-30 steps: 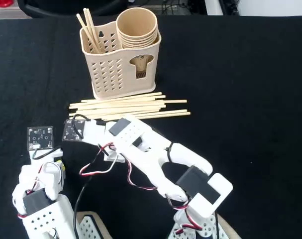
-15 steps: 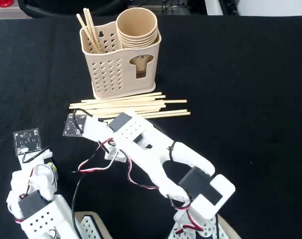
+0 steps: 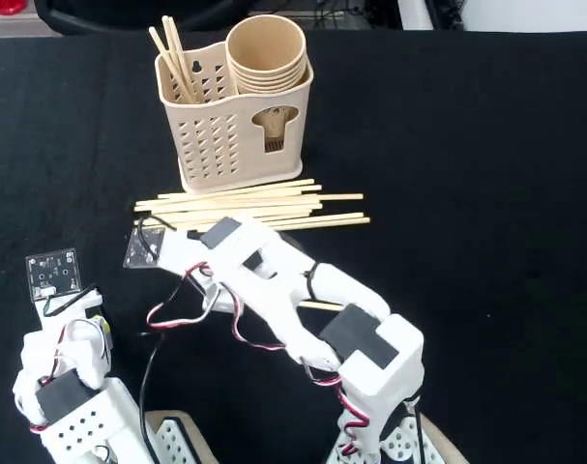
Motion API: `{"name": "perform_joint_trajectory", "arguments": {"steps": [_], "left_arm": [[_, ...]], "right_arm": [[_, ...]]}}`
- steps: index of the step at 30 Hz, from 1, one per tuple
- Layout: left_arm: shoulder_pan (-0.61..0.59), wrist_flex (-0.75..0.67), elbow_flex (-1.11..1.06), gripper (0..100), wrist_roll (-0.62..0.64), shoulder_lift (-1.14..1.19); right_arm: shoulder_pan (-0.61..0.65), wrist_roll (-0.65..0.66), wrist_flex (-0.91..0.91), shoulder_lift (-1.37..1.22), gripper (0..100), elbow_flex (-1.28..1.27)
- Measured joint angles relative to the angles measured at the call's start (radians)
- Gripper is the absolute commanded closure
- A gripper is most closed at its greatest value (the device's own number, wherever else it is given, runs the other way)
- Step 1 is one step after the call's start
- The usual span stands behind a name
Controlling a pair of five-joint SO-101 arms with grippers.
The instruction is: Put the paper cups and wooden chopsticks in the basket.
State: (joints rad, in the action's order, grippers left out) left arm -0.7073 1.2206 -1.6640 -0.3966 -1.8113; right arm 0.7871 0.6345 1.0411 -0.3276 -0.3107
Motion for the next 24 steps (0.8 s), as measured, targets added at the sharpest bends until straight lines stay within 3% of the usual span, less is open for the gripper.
{"name": "perform_joint_trajectory", "arguments": {"steps": [2,24], "left_arm": [[0.000,0.000,0.000,82,-0.002,0.000],[0.000,0.000,0.000,82,-0.002,0.000]], "right_arm": [[-0.003,0.000,-0.009,0.002,99.0,0.015],[0.000,0.000,-0.009,0.012,98.6,0.015]]}}
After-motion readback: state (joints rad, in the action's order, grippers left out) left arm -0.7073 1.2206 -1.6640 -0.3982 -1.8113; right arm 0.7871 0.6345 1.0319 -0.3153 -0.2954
